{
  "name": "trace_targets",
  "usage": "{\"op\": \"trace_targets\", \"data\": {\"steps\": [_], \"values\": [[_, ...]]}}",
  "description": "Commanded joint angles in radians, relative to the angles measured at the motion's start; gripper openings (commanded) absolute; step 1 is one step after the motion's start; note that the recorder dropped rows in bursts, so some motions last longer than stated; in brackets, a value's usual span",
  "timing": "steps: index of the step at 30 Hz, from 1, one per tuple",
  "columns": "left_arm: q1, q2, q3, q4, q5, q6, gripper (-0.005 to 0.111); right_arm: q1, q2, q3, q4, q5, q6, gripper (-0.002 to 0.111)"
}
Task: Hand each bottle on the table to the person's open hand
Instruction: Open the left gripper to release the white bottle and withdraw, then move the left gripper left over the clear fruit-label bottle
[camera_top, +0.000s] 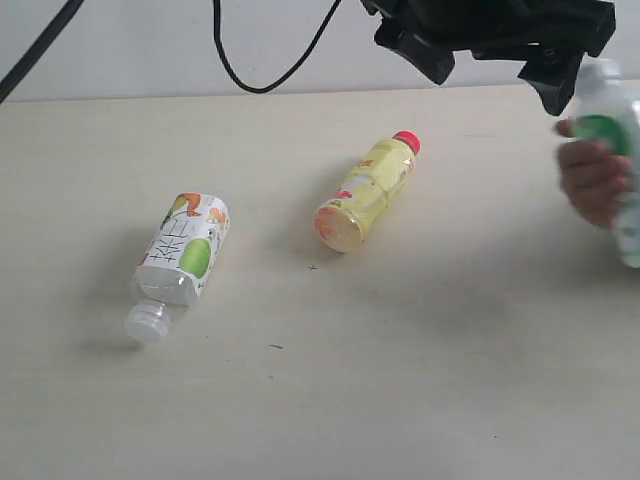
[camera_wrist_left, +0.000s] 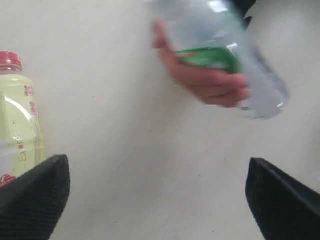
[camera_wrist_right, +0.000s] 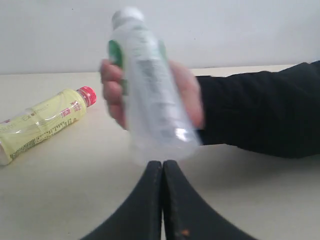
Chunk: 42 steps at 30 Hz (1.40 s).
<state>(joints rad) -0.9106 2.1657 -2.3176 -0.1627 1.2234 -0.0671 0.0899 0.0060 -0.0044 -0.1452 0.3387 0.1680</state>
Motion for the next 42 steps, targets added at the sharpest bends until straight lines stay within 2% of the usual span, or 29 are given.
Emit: {"op": "trace_targets", "data": {"steps": [1, 7, 16, 33, 35, 37, 40, 41, 42], "values": [[0.003, -0.036, 0.006, 0.010, -0.002, 0.010, 0.090, -0.005, -0.006, 0.004, 0.006, -0.009, 0.000, 0.000], [0.003, -0.104, 0.087, 0.030, -0.002, 0.014, 0.090, -0.005, -0.006, 0.004, 0.006, -0.009, 0.000, 0.000], [0.003, -0.249, 0.291, 0.136, -0.002, 0.026, 0.090, -0.005, -0.006, 0.004, 0.006, -0.009, 0.000, 0.000], [0.030, -0.438, 0.527, 0.163, -0.024, 0.154, 0.089, -0.005, -0.006, 0.004, 0.006, -0.009, 0.000, 0.000], [0.030, -0.449, 0.554, 0.163, -0.041, 0.164, 0.080, -0.005, -0.006, 0.004, 0.006, -0.009, 0.000, 0.000], [0.034, -0.454, 0.576, 0.163, -0.059, 0.168, 0.063, -0.005, -0.006, 0.004, 0.006, -0.009, 0.000, 0.000], [0.048, -0.457, 0.597, 0.163, -0.086, 0.168, 0.026, -0.005, -0.006, 0.004, 0.006, -0.009, 0.000, 0.000], [0.055, -0.457, 0.598, 0.163, -0.094, 0.166, 0.011, -0.005, -0.006, 0.004, 0.006, -0.009, 0.000, 0.000], [0.060, -0.457, 0.598, 0.163, -0.101, 0.161, 0.001, -0.005, -0.006, 0.004, 0.006, -0.009, 0.000, 0.000]]}}
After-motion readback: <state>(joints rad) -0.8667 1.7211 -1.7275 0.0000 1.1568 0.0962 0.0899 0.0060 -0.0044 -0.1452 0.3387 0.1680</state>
